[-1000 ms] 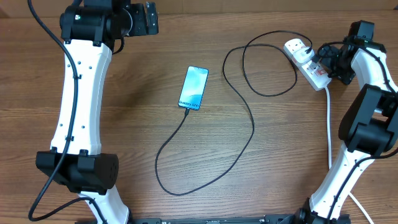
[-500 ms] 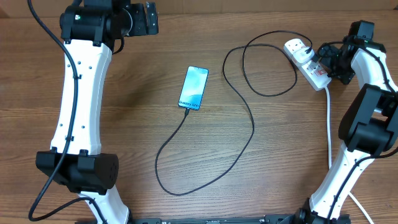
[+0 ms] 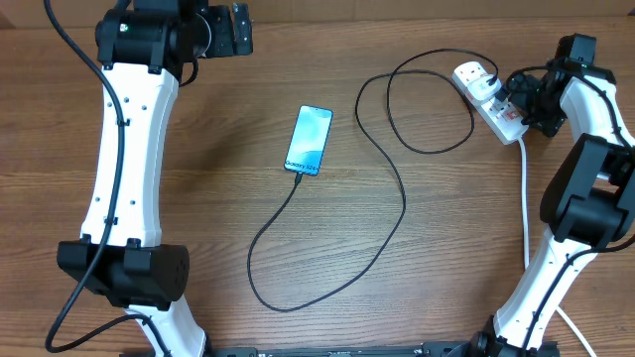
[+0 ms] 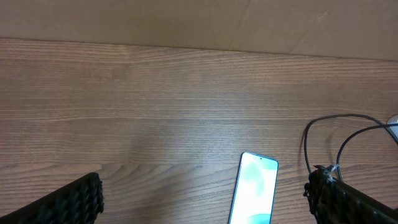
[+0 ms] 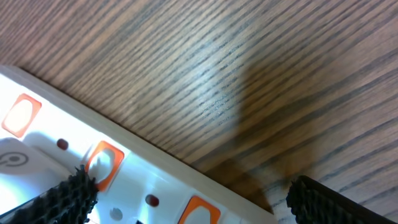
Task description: Plug charger to phone and switch on socket
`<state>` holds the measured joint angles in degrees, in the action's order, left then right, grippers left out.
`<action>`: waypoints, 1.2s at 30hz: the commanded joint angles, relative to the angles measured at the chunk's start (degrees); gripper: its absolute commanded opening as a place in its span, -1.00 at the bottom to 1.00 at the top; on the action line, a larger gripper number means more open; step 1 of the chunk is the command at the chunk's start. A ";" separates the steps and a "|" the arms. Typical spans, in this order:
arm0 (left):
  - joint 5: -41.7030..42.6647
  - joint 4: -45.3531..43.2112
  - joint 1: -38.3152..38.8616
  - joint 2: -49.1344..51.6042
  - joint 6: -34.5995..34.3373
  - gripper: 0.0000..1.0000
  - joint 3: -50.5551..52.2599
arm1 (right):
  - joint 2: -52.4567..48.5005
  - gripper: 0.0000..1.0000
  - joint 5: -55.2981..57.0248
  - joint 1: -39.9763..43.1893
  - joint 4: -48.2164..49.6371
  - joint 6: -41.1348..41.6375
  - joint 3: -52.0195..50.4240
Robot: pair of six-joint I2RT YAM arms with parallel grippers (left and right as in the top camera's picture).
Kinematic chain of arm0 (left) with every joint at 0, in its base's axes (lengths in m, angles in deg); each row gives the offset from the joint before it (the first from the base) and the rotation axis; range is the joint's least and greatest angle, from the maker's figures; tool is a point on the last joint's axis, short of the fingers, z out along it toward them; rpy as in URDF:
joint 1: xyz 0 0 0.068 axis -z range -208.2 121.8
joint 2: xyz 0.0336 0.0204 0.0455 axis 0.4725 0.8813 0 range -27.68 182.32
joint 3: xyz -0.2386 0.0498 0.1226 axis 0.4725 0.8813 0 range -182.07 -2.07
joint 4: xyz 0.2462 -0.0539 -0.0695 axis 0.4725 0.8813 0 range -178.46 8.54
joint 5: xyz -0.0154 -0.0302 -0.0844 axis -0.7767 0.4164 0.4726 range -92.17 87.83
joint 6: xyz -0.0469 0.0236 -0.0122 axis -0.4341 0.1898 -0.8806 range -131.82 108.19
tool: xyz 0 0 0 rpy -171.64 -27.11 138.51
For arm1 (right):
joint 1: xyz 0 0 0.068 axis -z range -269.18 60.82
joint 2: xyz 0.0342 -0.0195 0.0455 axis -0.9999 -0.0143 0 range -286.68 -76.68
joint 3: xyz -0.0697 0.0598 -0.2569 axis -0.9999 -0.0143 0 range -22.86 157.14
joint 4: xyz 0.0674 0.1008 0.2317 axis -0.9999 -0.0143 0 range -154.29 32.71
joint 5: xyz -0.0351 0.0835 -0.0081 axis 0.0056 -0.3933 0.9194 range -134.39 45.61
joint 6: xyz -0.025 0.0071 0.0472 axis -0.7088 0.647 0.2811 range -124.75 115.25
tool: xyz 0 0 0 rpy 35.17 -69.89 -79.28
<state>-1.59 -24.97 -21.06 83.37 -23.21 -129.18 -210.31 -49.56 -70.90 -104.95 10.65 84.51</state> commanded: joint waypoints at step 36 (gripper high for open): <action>-0.79 -0.04 0.39 0.26 0.92 0.99 0.04 | 66.93 1.00 -0.96 -1.97 -36.81 2.73 -2.80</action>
<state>-1.59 -24.99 -21.06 83.37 -23.21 -129.18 -147.64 -50.19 -72.10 -141.80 13.08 85.78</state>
